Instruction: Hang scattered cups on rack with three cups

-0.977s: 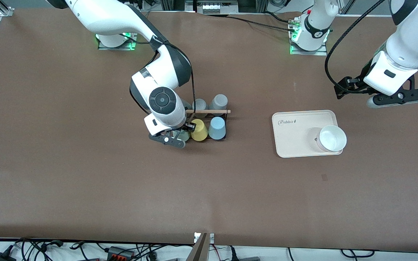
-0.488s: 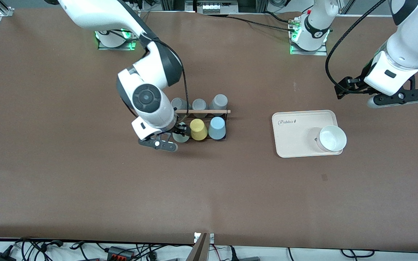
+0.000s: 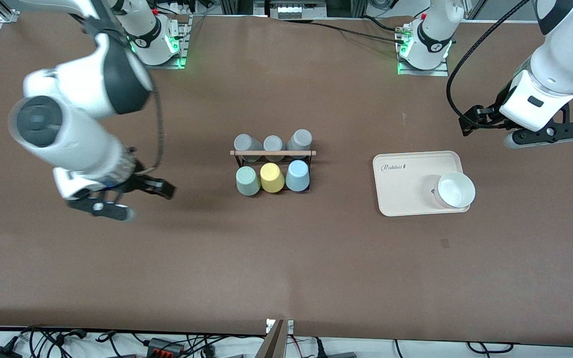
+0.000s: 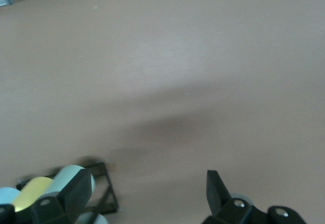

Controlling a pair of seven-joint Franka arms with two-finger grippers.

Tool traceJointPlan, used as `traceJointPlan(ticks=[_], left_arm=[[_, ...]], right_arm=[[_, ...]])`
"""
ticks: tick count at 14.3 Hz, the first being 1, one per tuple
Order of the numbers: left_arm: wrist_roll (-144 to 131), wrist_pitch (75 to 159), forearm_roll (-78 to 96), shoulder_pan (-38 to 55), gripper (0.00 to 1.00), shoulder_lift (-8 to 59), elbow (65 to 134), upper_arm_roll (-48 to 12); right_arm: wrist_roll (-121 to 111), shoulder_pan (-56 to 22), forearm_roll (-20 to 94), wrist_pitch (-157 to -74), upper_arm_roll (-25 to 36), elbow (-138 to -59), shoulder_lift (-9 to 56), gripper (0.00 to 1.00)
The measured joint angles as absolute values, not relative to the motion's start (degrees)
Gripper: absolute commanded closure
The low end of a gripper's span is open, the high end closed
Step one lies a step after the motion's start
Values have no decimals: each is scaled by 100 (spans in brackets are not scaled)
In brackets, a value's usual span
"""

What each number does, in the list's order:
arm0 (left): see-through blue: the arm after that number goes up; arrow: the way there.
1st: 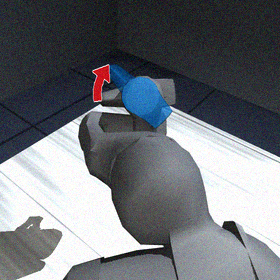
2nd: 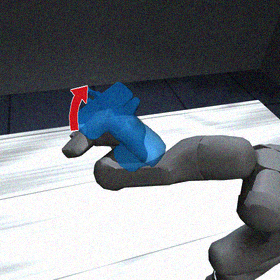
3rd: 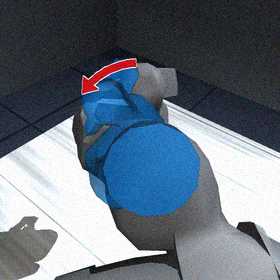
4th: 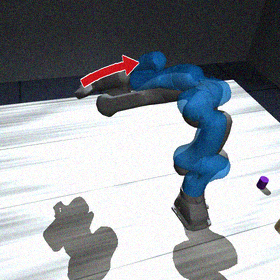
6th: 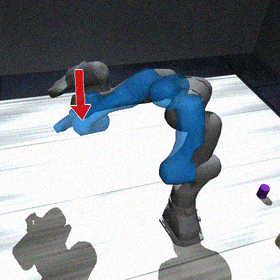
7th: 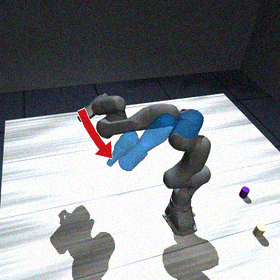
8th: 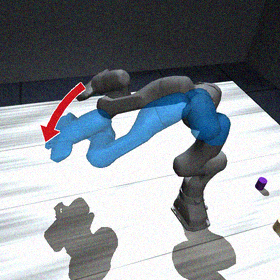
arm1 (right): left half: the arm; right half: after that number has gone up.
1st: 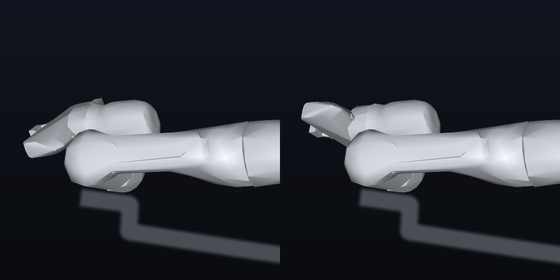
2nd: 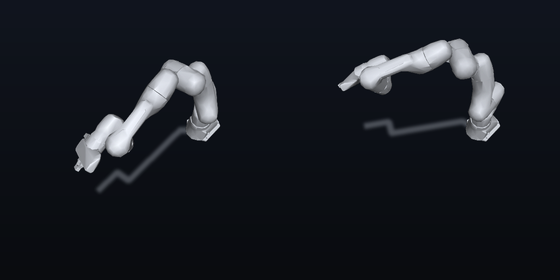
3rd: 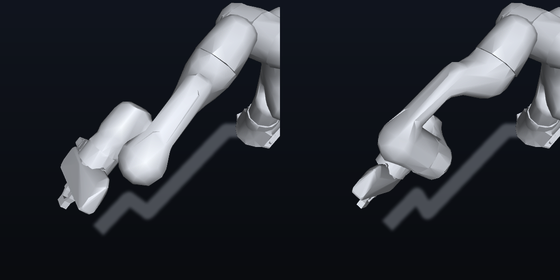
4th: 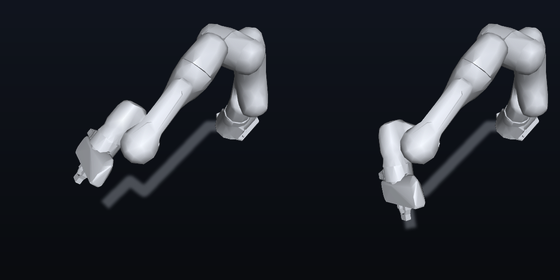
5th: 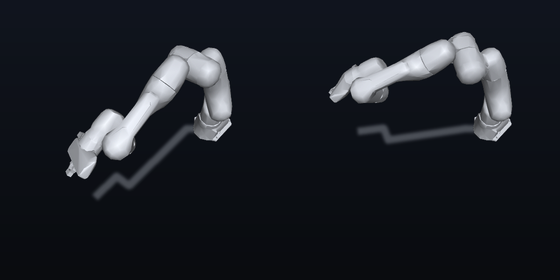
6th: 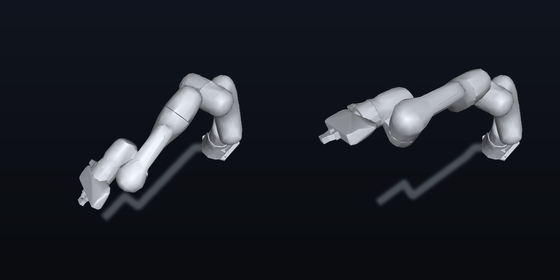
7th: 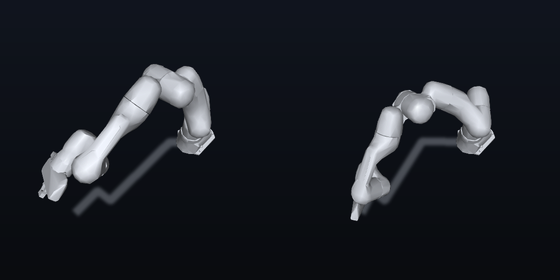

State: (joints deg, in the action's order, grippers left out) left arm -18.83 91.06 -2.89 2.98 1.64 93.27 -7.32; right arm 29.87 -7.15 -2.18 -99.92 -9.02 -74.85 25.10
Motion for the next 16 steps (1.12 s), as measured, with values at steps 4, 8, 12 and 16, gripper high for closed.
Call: traceJointPlan(ticks=[4,8,12,16], left_arm=[[-1883,9106,-289,298,0,165,9325,-731],[-1883,9106,-289,298,0,165,9325,-730],[-1883,9106,-289,298,0,166,9324,-729],[-1882,9106,-289,298,0,167,9324,-728]], right_arm=[[2059,-19,-73,-9292,-905,-7487,2076,0],[1704,73,-61,-9364,-917,-8222,1266,0],[1508,76,-61,-9953,-927,-9707,103,0],[1378,125,-61,-9979,-906,-9951,-153,0]])
